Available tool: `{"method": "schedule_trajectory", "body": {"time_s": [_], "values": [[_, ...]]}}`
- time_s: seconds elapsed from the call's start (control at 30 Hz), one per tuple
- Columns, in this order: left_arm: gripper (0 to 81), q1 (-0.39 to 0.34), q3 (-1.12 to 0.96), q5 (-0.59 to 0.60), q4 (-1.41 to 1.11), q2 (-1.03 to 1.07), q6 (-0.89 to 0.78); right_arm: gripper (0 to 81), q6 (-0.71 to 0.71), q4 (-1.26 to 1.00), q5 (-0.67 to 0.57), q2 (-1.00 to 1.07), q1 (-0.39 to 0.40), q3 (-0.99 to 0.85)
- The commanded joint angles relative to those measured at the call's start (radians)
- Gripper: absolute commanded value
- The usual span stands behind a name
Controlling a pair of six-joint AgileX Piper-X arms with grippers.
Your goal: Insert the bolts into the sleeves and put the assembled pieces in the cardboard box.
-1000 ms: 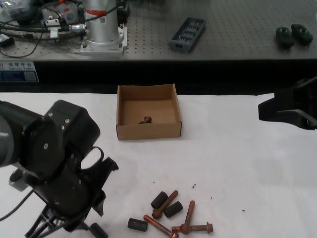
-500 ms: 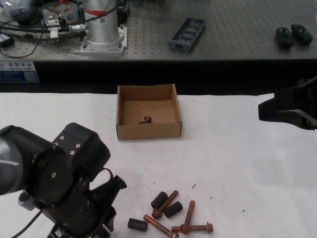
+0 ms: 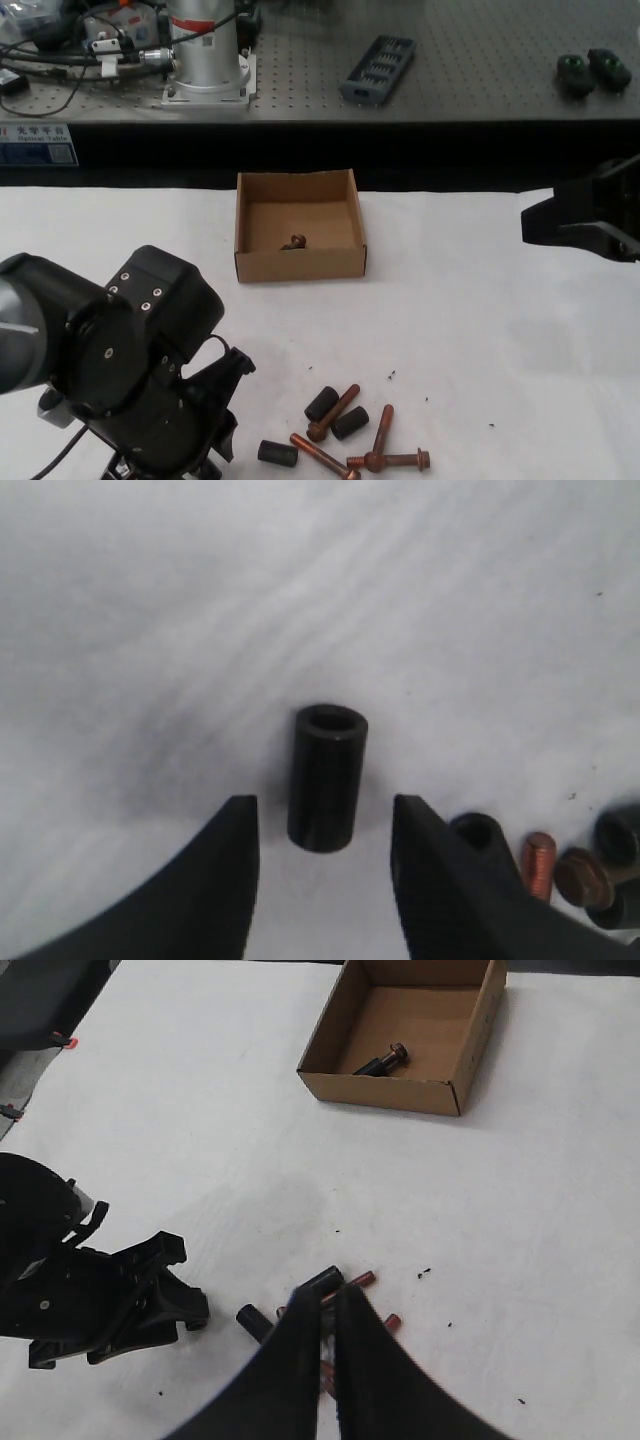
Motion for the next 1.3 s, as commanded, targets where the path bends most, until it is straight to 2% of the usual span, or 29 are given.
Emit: {"method": "schedule_trajectory", "body": {"time_s": [0.0, 0.13, 0.33, 0.7, 0.9, 1.27], "values": [[32.7, -0.005, 0.001, -0.039, -0.007, 0.002, -0.022, 5.3, -0.008, 0.008, 0.0, 0.003, 0.002, -0.003], [32.7, -0.005, 0.001, -0.073, -0.007, 0.005, -0.022, 5.3, -0.008, 0.019, 0.0, 0.003, 0.002, -0.003], [32.7, -0.007, 0.001, -0.022, -0.014, 0.033, -0.015, 5.3, -0.008, 0.022, 0.0, 0.003, 0.002, -0.003], [32.7, -0.007, 0.001, -0.056, -0.049, 0.046, -0.015, 5.3, -0.008, 0.022, 0.0, 0.003, 0.002, -0.003], [32.7, -0.007, 0.001, 0.002, -0.045, 0.075, -0.015, 5.3, -0.008, 0.022, 0.0, 0.003, 0.002, -0.003], [32.7, -0.007, 0.001, 0.026, -0.044, 0.075, -0.02, 5.3, -0.008, 0.029, 0.0, 0.003, 0.002, -0.003]]}}
